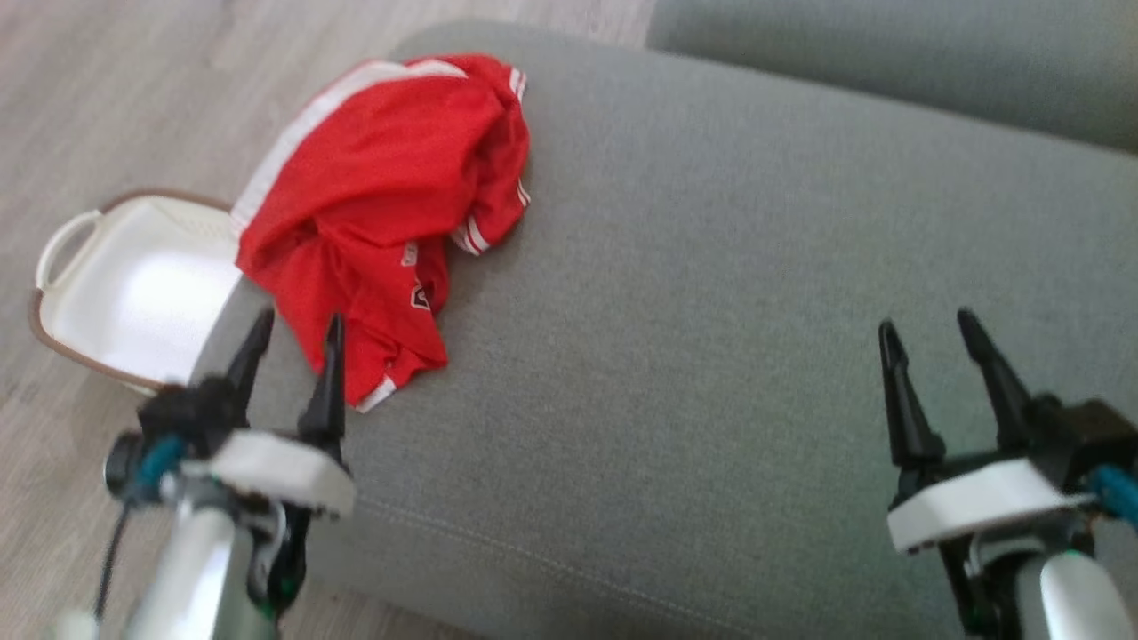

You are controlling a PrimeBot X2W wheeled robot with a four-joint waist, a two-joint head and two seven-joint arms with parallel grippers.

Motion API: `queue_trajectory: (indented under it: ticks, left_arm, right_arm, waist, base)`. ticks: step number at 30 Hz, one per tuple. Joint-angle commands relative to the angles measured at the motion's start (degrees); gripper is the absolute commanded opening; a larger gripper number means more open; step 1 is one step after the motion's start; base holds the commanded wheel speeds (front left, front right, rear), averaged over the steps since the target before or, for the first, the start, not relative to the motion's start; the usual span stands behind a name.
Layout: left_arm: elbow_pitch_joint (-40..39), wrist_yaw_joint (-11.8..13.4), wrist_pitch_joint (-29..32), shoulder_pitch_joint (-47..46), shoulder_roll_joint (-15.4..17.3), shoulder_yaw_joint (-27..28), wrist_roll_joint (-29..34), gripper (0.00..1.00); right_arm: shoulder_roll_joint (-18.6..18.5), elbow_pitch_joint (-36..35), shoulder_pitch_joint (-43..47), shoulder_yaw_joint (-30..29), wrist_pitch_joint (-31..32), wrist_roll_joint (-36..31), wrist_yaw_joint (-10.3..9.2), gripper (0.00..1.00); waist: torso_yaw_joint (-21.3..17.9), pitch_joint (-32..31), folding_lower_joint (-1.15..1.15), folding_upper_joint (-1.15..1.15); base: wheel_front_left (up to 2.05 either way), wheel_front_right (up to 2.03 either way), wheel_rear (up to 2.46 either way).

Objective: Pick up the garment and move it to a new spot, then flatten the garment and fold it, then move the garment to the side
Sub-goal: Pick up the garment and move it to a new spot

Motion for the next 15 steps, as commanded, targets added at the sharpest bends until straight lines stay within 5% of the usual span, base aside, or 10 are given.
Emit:
queue_trajectory:
  ticks: [1, 15]
  left_arm:
    - [-0.92, -0.38, 0.05, -4.64, 1.57, 2.31, -0.81, 1.0]
    - [20.23, -4.59, 11.23, -32.33, 8.01, 1.09, -9.98, 1.0]
  right_arm:
    - [-1.11, -2.79, -3.31, 1.53, 0.44, -0.56, 0.24, 1.0]
    - [-5.23, -8.24, -9.76, 1.69, 5.7, -1.52, 0.24, 1.0]
  waist:
    - [-1.09, 3.29, 0.0, 0.0]
    - [-4.41, 17.58, 0.0, 0.0]
  base:
    - [0.0, 0.0, 0.0]
    - [0.0, 0.0, 0.0]
